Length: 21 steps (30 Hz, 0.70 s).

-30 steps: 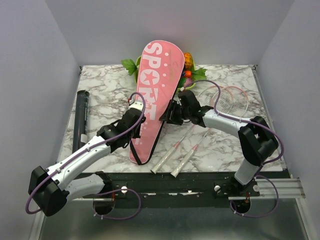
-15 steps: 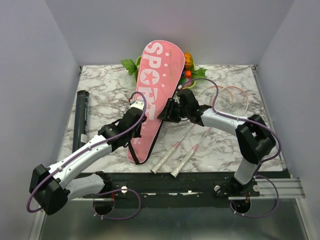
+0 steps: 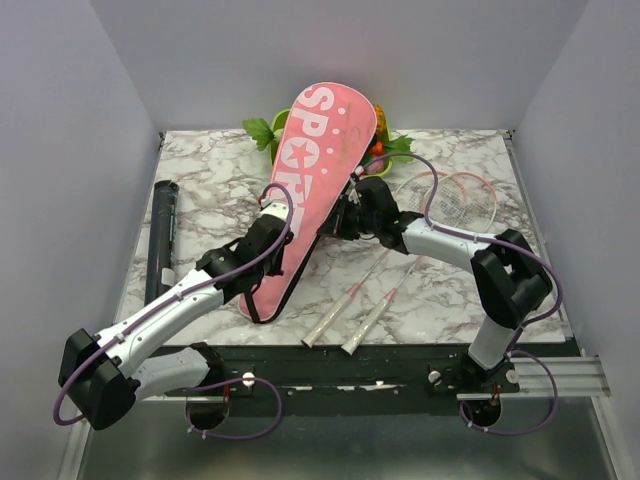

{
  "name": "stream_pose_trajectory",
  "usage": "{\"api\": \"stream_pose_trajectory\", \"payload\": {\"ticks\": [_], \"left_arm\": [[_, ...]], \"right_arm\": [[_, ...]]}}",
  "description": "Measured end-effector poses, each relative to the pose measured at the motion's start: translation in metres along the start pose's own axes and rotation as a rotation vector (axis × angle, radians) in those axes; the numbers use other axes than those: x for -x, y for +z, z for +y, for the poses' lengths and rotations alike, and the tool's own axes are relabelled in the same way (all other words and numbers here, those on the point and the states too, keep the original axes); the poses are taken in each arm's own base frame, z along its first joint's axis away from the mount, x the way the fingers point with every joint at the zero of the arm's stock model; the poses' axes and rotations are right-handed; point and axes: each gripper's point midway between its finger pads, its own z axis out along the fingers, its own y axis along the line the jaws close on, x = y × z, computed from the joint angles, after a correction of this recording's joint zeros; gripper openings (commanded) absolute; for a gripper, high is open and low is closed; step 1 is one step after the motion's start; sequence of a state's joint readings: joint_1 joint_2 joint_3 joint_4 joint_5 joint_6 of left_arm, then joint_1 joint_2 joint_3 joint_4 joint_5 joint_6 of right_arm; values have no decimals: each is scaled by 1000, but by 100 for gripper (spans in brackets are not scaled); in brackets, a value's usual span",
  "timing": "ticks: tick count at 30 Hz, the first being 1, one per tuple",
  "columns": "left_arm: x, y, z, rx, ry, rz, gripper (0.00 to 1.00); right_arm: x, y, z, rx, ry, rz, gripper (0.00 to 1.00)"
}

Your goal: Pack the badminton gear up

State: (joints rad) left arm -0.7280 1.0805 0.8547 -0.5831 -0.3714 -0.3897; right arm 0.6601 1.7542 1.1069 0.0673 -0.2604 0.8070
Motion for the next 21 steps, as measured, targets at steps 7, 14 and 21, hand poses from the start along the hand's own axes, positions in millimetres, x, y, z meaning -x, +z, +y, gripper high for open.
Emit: {"api": "stream_pose_trajectory", "payload": {"ticks": [7, 14, 21], "left_arm": [[4, -4, -10, -59, -17, -13, 52], [5, -11, -35, -135, 27, -35, 63], [-7, -4, -65, -164, 118, -8, 63]], "right_arm": [[9, 0, 8, 20, -33, -21, 1], [20, -1, 19, 46, -59, -46, 1], [26, -9, 29, 62, -73, -63, 1]]}}
